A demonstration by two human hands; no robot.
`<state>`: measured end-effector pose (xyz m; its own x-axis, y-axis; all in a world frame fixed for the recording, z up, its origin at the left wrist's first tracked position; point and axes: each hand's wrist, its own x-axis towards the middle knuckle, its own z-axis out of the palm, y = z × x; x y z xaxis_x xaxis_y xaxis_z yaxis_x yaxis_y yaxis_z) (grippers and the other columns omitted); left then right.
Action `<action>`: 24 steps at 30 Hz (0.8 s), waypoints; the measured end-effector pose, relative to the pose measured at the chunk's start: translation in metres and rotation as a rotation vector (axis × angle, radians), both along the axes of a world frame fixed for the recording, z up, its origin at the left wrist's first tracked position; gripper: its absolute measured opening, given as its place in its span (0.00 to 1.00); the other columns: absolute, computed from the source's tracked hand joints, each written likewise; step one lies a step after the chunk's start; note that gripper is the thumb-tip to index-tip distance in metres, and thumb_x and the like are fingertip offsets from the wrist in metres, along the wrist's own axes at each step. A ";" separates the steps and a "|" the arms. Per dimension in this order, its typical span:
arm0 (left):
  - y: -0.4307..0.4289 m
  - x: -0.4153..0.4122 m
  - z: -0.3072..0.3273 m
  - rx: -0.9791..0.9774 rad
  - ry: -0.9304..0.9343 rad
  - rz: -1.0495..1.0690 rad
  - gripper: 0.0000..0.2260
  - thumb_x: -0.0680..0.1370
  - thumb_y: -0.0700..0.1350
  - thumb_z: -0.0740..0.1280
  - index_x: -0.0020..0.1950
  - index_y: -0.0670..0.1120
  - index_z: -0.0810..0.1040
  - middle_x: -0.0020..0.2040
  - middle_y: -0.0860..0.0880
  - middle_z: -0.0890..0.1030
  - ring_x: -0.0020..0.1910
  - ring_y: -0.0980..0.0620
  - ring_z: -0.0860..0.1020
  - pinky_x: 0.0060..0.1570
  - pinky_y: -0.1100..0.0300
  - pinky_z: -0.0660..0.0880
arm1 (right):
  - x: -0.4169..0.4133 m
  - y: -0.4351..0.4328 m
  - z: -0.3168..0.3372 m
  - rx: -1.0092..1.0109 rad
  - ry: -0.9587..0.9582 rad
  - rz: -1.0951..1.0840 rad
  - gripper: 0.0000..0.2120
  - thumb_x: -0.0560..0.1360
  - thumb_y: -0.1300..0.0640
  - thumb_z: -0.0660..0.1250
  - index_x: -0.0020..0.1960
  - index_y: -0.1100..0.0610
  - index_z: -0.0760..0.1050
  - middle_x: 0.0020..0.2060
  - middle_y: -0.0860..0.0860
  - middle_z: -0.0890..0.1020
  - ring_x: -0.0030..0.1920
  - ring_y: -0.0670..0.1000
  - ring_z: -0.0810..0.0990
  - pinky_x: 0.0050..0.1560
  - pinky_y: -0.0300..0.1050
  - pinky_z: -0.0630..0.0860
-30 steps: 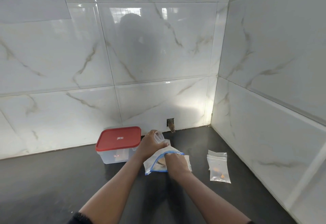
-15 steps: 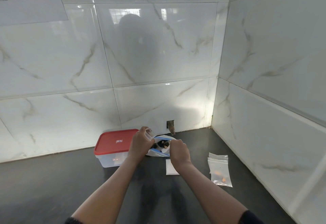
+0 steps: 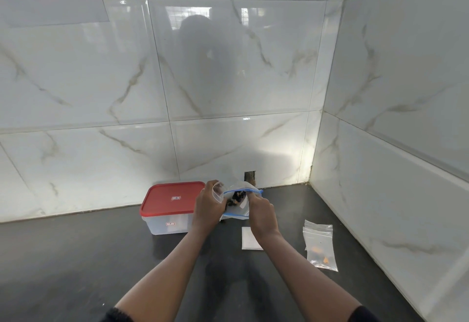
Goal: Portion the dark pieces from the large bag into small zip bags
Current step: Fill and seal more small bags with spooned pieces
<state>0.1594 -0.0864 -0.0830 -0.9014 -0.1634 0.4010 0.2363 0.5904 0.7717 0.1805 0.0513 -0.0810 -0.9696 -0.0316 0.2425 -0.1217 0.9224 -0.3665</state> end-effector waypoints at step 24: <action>-0.019 0.011 -0.012 0.138 -0.033 -0.074 0.14 0.69 0.36 0.73 0.53 0.42 0.77 0.44 0.49 0.80 0.46 0.50 0.77 0.48 0.61 0.71 | -0.005 -0.022 -0.011 0.135 -0.356 0.093 0.17 0.79 0.67 0.58 0.66 0.63 0.71 0.64 0.58 0.73 0.64 0.58 0.74 0.61 0.48 0.72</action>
<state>0.1700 -0.1053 -0.0949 -0.9253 -0.1481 0.3492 0.2482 0.4599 0.8526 0.1758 0.0297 -0.0925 -0.9838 -0.1323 -0.1209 -0.0946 0.9562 -0.2769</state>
